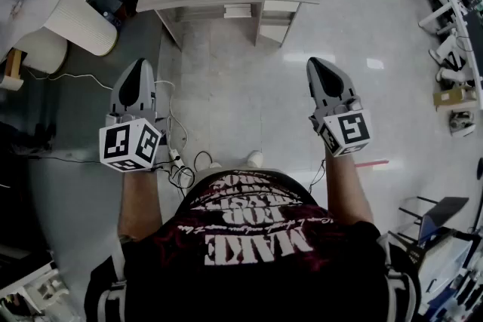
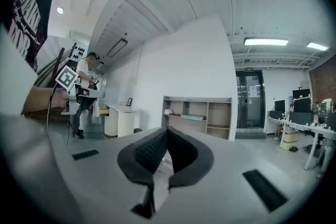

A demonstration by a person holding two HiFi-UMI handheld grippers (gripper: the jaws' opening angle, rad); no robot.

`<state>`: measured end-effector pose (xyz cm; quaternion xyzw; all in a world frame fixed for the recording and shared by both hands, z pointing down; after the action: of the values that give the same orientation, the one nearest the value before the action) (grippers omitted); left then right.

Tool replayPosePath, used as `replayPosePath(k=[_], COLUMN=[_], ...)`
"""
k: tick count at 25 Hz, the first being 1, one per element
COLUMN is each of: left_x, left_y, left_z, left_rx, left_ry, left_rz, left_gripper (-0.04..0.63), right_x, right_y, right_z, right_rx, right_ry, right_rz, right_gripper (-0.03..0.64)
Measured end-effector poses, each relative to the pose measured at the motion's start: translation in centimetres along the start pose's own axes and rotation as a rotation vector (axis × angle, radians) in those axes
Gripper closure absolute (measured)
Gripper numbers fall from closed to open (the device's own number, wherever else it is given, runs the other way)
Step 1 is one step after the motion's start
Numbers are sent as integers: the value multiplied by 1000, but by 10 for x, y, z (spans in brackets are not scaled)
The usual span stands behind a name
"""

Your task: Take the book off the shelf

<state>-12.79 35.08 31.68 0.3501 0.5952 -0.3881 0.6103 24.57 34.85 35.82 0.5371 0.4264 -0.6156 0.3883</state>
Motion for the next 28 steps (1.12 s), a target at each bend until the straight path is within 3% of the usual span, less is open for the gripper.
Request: replayPosePath(k=[7, 13, 17, 19, 23, 28], left_x=[-6, -15, -20, -22, -30, -42], left_y=[-4, -43, -65, -74, -78, -73], left_z=[-44, -109, -144, -153, -158, -160], left_rx=[-10, 40, 84, 76, 1, -42], left_ry=[-1, -26, 6, 14, 3, 22], left_rz=[37, 28, 22, 4, -24, -76], left_gripper=[588, 588, 586, 579, 378, 339], right_x=[2, 11, 13, 15, 17, 14], right_y=[-38, -82, -106, -117, -134, -145], right_z=[-22, -38, -48, -53, -66, -77], right_rx=[5, -35, -62, -66, -91, -81], right_ry=[-13, -6, -6, -11, -17, -43], right_rz=[2, 61, 96, 135, 153, 164], right_gripper=[614, 612, 603, 496, 427, 365])
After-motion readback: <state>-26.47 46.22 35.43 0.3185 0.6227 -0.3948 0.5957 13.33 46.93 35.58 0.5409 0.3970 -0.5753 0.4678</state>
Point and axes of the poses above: the fingertips, and each gripper's own axes: z forward along the fingers, y to its right, x out of its top, the point moved 6 cm from there along -z, backward along the fingers, and after that the axes turned 11 degrees about -x, right-handed, at the moved point
